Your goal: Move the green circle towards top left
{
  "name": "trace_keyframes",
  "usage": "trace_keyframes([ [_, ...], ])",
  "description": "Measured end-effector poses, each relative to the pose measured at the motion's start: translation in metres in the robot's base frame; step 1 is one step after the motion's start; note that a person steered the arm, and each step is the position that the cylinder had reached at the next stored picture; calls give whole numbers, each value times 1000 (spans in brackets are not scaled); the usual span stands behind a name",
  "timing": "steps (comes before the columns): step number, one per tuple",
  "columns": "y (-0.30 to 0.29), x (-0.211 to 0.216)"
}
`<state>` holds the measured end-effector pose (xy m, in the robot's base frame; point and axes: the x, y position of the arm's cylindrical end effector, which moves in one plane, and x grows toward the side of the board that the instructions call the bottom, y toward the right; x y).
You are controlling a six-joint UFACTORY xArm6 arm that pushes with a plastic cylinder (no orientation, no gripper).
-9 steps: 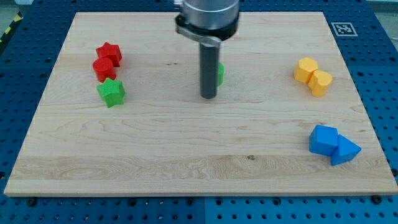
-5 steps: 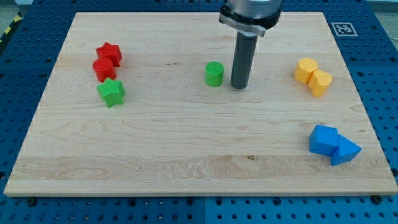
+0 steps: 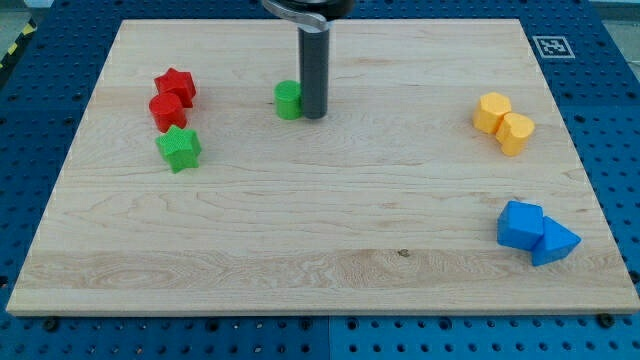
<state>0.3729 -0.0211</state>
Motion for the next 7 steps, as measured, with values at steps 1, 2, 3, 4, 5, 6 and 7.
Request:
trace_keyframes([
  [1, -22, -17],
  [2, -40, -36],
  [3, -56, -51],
  [4, -57, -39],
  [5, -52, -17],
  [6, -52, -23],
  [7, -54, -51],
])
